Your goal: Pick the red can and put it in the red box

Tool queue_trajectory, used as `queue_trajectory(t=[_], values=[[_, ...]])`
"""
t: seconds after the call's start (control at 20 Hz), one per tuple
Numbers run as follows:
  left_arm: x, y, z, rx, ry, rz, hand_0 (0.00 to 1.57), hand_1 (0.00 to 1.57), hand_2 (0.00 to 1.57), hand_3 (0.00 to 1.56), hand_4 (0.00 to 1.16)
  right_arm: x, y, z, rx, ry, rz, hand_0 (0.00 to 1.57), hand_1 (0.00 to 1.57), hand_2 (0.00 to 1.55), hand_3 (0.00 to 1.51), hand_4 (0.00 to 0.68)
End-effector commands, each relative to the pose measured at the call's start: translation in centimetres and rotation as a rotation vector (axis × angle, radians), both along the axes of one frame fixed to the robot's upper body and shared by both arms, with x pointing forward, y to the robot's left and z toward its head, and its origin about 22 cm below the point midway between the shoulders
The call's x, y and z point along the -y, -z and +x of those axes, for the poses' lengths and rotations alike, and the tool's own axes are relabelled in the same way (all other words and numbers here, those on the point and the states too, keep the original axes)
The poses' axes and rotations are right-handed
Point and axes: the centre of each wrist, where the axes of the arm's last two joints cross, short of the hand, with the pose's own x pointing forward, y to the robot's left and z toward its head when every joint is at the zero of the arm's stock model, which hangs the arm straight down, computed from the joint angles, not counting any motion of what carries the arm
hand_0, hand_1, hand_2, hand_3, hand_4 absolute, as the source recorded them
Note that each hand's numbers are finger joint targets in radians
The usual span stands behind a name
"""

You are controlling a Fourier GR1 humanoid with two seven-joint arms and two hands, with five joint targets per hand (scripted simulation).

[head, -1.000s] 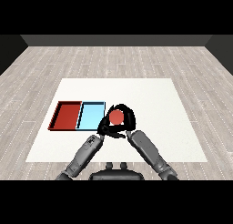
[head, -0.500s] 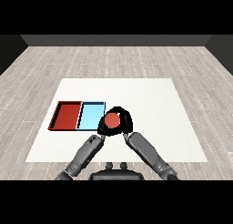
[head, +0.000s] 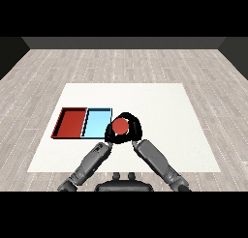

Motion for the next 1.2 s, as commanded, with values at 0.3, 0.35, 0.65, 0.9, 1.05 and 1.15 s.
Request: queue_trajectory(t=[0.3,0.35,0.65,0.9,1.05,1.15], values=[[0.6,-0.9,0.0,0.128,-0.053,-0.059,1.57,1.57,1.57,1.51,1.15,0.1,0.4,0.0,-0.079,0.001,-0.050,0.00,0.00,0.00,0.00,0.000],[0.6,-0.8,-0.1,0.128,-0.052,-0.059,1.57,1.57,1.57,1.51,1.15,0.2,0.4,0.0,-0.081,0.003,-0.059,0.00,0.00,0.00,0.00,0.000],[0.3,-0.6,0.3,0.112,-0.074,-0.052,1.57,1.57,1.57,1.51,1.14,2.0,1.2,-1.4,-0.096,0.000,-0.091,0.00,0.00,0.00,0.00,0.000],[-0.1,-1.0,-1.5,0.119,-0.085,-0.024,1.57,1.57,1.57,1.50,1.13,0.7,-0.4,0.2,-0.123,0.031,-0.078,0.00,0.00,0.00,0.00,0.000],[0.7,0.3,-0.8,0.131,-0.099,-0.012,1.57,1.57,1.57,1.49,1.13,2.1,0.9,-0.1,-0.112,0.018,-0.060,0.00,0.00,0.00,0.00,0.000],[-0.7,-0.4,-0.4,0.131,-0.105,0.008,1.57,1.57,1.57,1.48,1.13,1.2,1.2,-0.6,-0.124,0.028,-0.066,0.00,0.00,0.00,0.00,0.000]])
